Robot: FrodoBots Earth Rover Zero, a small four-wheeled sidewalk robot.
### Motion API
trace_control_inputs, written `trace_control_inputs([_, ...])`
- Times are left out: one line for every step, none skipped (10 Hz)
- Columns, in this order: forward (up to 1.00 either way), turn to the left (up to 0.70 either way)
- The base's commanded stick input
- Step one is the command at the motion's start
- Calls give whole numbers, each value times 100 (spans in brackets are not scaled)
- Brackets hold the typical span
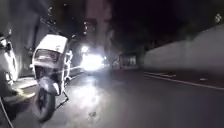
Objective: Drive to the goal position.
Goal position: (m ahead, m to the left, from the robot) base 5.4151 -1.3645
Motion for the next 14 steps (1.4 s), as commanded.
trace_control_inputs([70, 0])
trace_control_inputs([70, 13])
trace_control_inputs([70, 14])
trace_control_inputs([70, 14])
trace_control_inputs([70, 10])
trace_control_inputs([70, 1])
trace_control_inputs([70, 0])
trace_control_inputs([70, 0])
trace_control_inputs([70, 0])
trace_control_inputs([70, 0])
trace_control_inputs([70, 0])
trace_control_inputs([70, 0])
trace_control_inputs([70, 0])
trace_control_inputs([70, 0])
